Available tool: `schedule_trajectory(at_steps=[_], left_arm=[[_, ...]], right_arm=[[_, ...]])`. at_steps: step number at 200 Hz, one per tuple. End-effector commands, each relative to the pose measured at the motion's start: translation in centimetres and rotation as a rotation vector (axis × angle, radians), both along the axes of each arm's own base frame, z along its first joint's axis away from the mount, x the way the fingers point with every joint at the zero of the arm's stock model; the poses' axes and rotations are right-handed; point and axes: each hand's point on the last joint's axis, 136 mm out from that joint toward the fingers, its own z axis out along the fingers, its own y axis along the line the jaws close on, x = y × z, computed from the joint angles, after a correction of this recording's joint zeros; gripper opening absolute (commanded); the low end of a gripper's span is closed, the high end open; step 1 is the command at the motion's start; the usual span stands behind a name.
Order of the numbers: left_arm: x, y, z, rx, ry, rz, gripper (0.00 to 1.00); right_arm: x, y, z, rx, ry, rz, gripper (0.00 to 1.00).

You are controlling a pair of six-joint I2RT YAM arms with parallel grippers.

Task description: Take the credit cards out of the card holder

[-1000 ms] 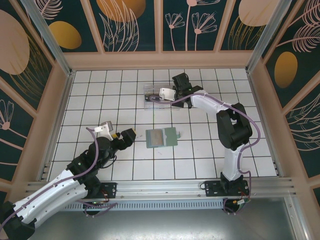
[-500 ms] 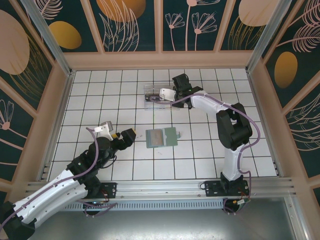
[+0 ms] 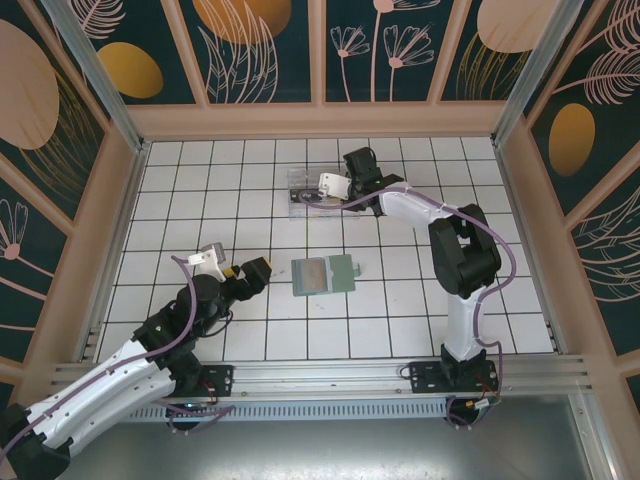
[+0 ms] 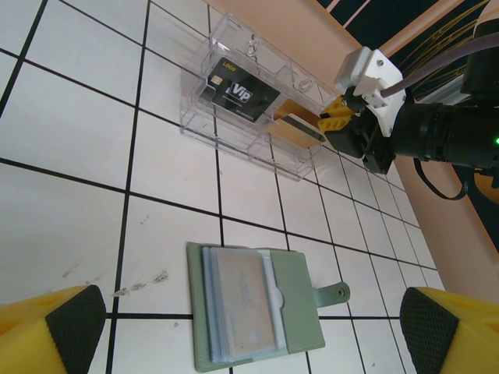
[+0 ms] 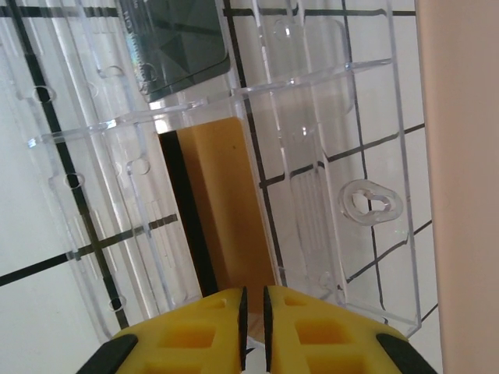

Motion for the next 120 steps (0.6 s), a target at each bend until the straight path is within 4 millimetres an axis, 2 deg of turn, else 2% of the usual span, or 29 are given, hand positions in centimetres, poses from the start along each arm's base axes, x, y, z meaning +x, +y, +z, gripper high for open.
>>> schedule_trajectory(at_steps=[1, 29, 55, 85, 120], left_arm=[[0.0, 0.3, -0.1, 0.005, -0.001, 0.012, 0.99], [0.0, 0.3, 0.0, 0.002, -0.003, 0.013, 0.99], [0.0, 0.1, -0.1, -0.007, -0.001, 0.006, 0.98], [0.0, 0.0, -0.1, -0.012, -0.002, 0.004, 0.98], [-0.1, 0.0, 0.0, -0.016, -0.003, -0.002, 0.98]], right_arm=[[0.7, 0.3, 0.4, 0.030, -0.013, -0.029, 0.17], [0.5, 0.8, 2.5, 0.082, -0.024, -0.025, 0.18], [-0.7, 1.0, 3.9, 0.127, -0.012, -0.016, 0.30], [-2.7, 0.7, 2.7, 0.126, 0.035, 0.010, 0.44], [-3.1, 0.3, 1.4, 0.116, 0.068, 0.001, 0.46]])
